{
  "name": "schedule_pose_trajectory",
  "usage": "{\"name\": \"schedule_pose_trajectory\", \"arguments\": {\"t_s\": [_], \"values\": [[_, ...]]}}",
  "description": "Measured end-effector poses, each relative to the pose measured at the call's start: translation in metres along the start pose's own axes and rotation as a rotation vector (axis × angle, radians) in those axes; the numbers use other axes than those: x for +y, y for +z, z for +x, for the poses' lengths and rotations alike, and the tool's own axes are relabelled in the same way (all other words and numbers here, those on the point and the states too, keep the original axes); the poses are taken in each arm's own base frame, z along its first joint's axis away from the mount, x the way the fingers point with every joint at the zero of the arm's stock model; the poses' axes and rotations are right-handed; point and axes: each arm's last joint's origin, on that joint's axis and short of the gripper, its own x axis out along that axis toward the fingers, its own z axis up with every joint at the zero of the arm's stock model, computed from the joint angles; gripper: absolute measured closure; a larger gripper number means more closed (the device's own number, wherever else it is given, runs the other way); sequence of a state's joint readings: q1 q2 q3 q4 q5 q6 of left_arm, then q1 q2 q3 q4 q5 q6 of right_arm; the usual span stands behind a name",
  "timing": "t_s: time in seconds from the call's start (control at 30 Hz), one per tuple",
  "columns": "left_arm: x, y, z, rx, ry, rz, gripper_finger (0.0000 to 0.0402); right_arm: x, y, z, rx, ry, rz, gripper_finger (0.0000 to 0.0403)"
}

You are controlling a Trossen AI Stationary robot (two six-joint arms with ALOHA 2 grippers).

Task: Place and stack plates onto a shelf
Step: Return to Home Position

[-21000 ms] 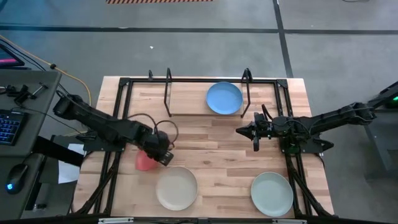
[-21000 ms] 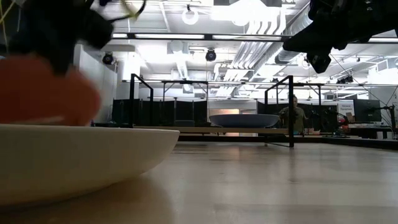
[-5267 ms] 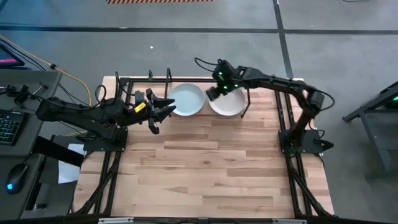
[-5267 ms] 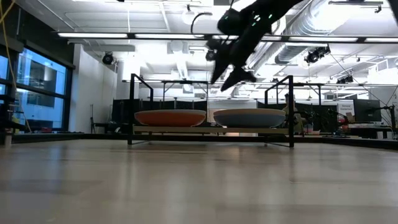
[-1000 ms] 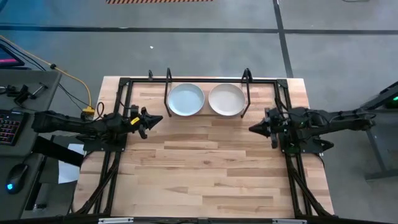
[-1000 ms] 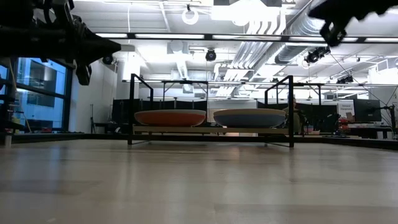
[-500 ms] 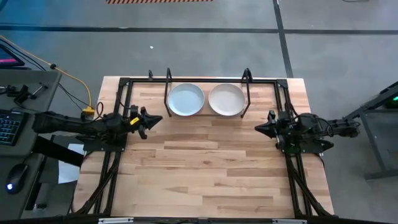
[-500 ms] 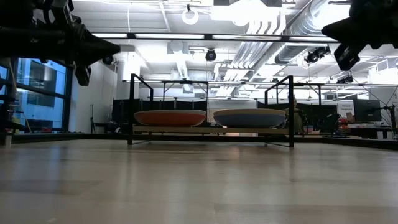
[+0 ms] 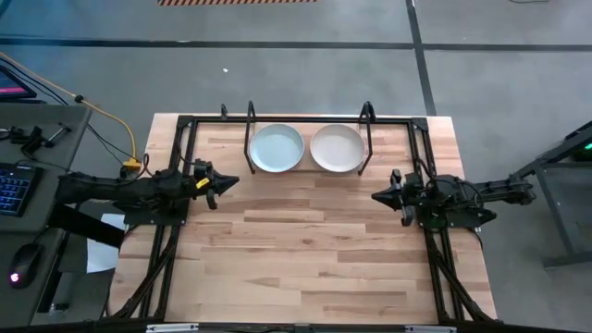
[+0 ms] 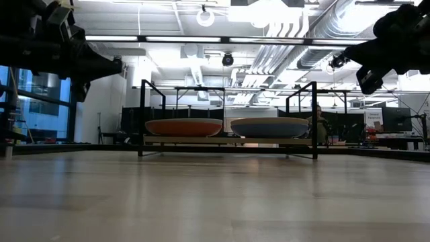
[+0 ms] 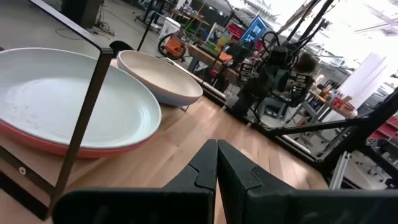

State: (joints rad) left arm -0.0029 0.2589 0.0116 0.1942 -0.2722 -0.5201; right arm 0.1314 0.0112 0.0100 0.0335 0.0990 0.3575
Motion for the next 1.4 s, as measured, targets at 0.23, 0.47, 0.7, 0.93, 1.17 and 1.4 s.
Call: {"name": "schedule_pose_trajectory", "arguments": {"t_s": [0.23, 0.47, 0.7, 0.93, 1.17, 1.4], "values": [[0.001, 0.002, -0.007, -0.019, -0.011, -0.006, 0.0401, 0.000, 0.000, 0.000, 0.001, 0.002, -0.069, 0.0403], [0.001, 0.007, -0.015, -0.077, -0.046, -0.025, 0.0401, 0.000, 0.000, 0.000, 0.003, 0.003, -0.046, 0.0403], [0.001, 0.008, -0.016, -0.092, -0.053, -0.030, 0.0401, 0.000, 0.000, 0.000, 0.004, 0.003, -0.045, 0.0403], [0.001, 0.008, -0.016, -0.092, -0.054, -0.030, 0.0401, 0.000, 0.000, 0.000, 0.004, 0.003, -0.045, 0.0403], [0.001, 0.008, -0.016, -0.092, -0.054, -0.030, 0.0401, 0.000, -0.001, 0.000, 0.004, 0.003, -0.045, 0.0403], [0.001, 0.008, -0.016, -0.093, -0.054, -0.030, 0.0401, 0.000, -0.001, 0.000, 0.004, 0.003, -0.045, 0.0403]]}}
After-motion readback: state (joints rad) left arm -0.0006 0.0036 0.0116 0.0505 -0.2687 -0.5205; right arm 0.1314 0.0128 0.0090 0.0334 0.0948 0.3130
